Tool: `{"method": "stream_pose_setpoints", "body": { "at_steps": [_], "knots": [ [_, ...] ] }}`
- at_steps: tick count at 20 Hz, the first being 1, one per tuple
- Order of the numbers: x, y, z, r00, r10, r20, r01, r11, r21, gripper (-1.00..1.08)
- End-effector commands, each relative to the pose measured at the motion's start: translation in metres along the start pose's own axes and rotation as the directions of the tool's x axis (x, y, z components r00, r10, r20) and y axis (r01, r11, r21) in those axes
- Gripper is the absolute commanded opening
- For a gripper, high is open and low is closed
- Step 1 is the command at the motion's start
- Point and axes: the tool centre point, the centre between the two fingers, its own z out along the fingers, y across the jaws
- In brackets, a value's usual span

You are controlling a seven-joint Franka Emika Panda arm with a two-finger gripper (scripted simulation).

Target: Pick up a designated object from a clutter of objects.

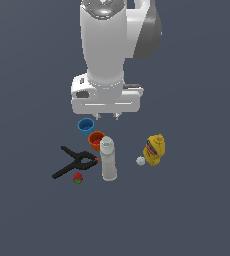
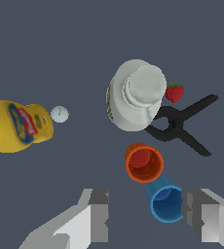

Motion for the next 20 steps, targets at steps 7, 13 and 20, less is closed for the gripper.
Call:
{"method": "stream_pose_setpoints", "body": {
  "at_steps": [7,13,20],
  "knots": [
    [0.009,0.034,0.032,0.992,-0.124,0.020,0.125,0.992,-0.021,0.28],
    [0.014,0.066,0.064,0.969,-0.244,0.044,0.245,0.969,-0.034,0.28],
    [0.014,0.103,0.103,0.921,-0.382,0.078,0.386,0.922,-0.039,0.28]
  ]
}}
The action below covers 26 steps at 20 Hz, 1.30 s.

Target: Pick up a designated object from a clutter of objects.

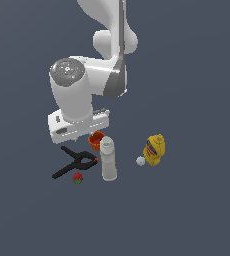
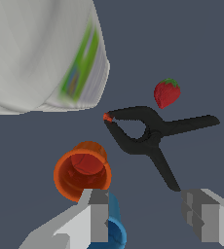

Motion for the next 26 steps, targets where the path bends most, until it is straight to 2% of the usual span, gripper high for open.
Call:
{"method": "stream_pose_setpoints", "body": {
  "at_steps": [1,9,18,26],
  "knots": [
    [-0.004,0.012,0.015,0.998,-0.055,0.011,0.055,0.998,-0.004,0.28],
    [-0.021,0.046,0.063,0.973,-0.227,0.047,0.227,0.974,-0.004,0.28],
    [-0.044,0.077,0.116,0.910,-0.407,0.083,0.407,0.913,0.013,0.28],
    [-0.058,0.092,0.145,0.861,-0.499,0.099,0.498,0.866,0.030,0.28]
  ]
}}
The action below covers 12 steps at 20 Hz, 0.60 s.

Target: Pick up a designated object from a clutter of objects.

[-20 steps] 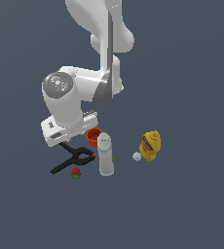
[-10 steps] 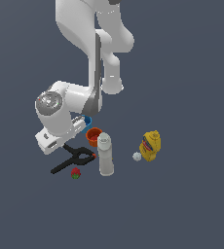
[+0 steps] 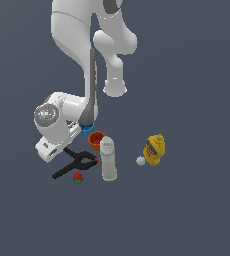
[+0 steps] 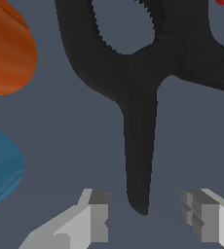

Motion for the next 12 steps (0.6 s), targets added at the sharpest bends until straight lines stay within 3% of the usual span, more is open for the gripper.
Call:
{"method": "stream_pose_setpoints", "body": {
  "at_steps": [1,12],
  "knots": [
    [-0.004,0.001,0.007,1.000,-0.025,0.004,0.025,1.000,0.001,0.28],
    [-0.007,0.002,0.019,0.999,-0.043,0.007,0.043,0.999,0.003,0.28]
  ]
}}
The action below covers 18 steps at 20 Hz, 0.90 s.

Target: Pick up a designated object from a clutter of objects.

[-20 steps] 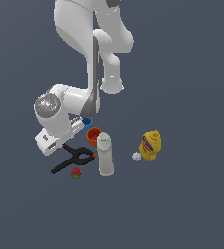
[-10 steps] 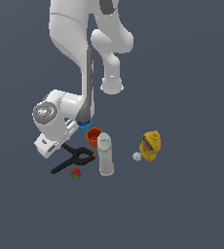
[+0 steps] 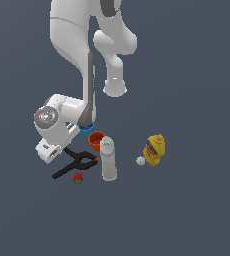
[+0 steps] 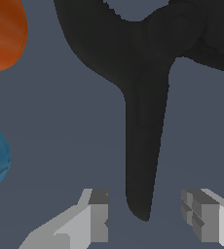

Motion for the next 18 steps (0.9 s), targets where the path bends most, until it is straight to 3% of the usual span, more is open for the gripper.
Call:
{"method": "stream_pose_setpoints", "body": {
  "at_steps": [1,8,9,18],
  "knots": [
    [0.000,0.000,0.007,1.000,-0.001,0.000,0.001,1.000,0.001,0.28],
    [-0.001,-0.001,0.027,1.000,-0.004,0.000,0.004,1.000,0.001,0.28],
    [-0.001,-0.001,0.027,1.000,-0.004,0.000,0.004,1.000,0.001,-1.00],
    [-0.001,-0.001,0.027,1.000,-0.004,0.000,0.004,1.000,0.001,-1.00]
  ]
}}
